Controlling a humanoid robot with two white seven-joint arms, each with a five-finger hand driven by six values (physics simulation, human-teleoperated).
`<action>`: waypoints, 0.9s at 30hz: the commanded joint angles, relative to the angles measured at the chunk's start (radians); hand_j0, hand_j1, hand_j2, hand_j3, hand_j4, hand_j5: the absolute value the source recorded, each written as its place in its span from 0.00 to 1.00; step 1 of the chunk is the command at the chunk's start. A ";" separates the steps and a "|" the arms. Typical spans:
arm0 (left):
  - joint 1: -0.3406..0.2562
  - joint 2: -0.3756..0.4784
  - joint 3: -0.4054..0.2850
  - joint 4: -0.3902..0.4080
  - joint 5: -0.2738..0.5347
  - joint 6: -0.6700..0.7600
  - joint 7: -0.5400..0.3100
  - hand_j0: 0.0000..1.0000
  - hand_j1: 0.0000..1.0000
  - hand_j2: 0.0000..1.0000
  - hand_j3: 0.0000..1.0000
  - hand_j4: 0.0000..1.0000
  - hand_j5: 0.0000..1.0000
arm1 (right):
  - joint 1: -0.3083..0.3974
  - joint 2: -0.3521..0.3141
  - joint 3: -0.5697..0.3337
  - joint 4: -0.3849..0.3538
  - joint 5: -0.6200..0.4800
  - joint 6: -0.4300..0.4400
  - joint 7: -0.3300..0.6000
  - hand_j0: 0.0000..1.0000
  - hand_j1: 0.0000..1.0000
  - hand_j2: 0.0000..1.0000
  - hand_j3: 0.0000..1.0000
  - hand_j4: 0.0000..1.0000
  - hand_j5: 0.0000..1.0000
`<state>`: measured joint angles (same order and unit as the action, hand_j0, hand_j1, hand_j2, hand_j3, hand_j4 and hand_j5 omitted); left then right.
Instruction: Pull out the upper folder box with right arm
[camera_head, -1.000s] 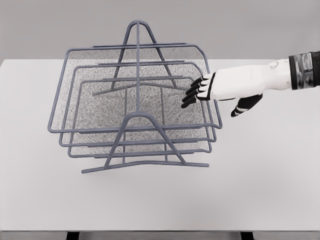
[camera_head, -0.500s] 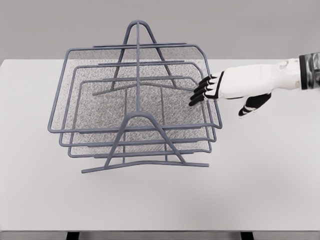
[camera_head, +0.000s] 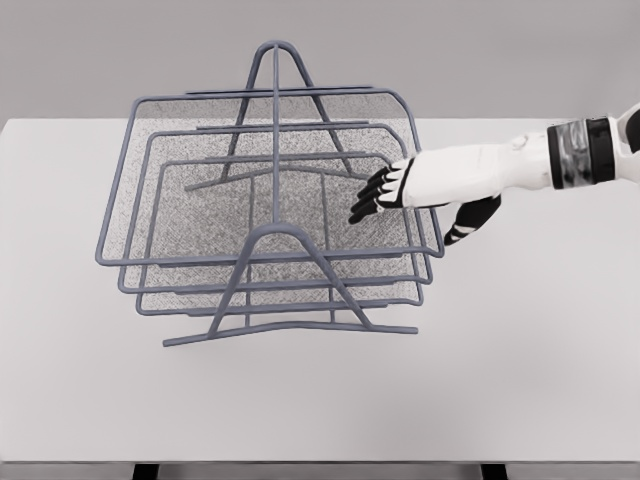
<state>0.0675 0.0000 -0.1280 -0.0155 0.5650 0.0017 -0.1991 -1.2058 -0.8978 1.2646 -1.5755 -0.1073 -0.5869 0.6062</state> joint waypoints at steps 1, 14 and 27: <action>0.000 0.000 -0.001 0.000 0.000 0.000 0.000 1.00 1.00 1.00 1.00 1.00 1.00 | 0.000 -0.009 0.010 0.003 0.057 -0.024 0.005 1.00 1.00 1.00 1.00 1.00 1.00; 0.000 0.000 -0.001 0.000 0.000 0.000 0.000 1.00 1.00 1.00 1.00 1.00 1.00 | -0.003 -0.128 0.009 -0.006 0.120 -0.024 0.005 1.00 1.00 1.00 1.00 1.00 1.00; 0.000 0.000 -0.001 0.000 0.001 0.000 0.000 1.00 1.00 1.00 1.00 1.00 1.00 | -0.020 -0.236 -0.010 -0.029 0.195 -0.024 0.005 1.00 1.00 1.00 1.00 1.00 1.00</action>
<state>0.0675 0.0000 -0.1287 -0.0150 0.5653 0.0015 -0.1992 -1.2257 -1.1155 1.2323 -1.6132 -0.0486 -0.5723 0.6021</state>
